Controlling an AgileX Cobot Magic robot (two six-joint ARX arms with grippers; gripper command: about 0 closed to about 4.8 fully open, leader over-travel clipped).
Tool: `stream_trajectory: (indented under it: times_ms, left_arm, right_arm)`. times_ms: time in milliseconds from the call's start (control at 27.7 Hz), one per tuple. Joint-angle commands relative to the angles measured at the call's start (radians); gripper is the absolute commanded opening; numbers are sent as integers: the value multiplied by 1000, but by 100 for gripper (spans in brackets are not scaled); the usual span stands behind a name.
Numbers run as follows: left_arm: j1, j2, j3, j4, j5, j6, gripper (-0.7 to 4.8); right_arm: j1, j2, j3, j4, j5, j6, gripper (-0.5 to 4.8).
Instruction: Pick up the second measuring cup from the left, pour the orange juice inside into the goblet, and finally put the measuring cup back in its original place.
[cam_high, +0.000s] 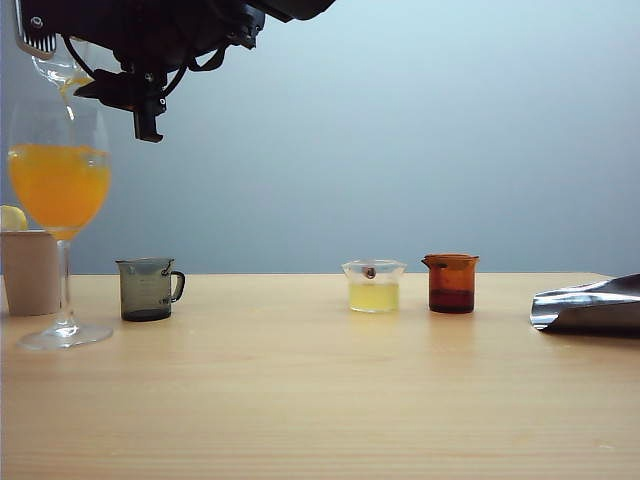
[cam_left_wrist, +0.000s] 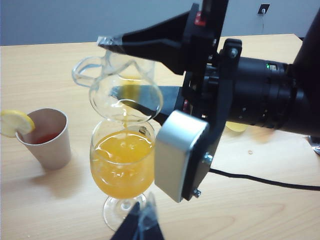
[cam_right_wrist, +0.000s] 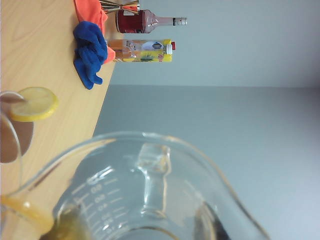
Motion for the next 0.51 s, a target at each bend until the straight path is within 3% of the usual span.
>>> stream_trajectory:
  times_ms: [36,398,506]
  left_arm:
    - [0,-2,5,3,5,-3,-5]
    - [0,-2,5,2,5,-3,-5]
    - [0,-2,5,2,5,-3,-5]
  right_arm:
    - [4,-8,10,24,3,-19,-6]
    - [5,-8,10,31,14,-37,-6]
    - [5,-8,10,32,13,37,-6]
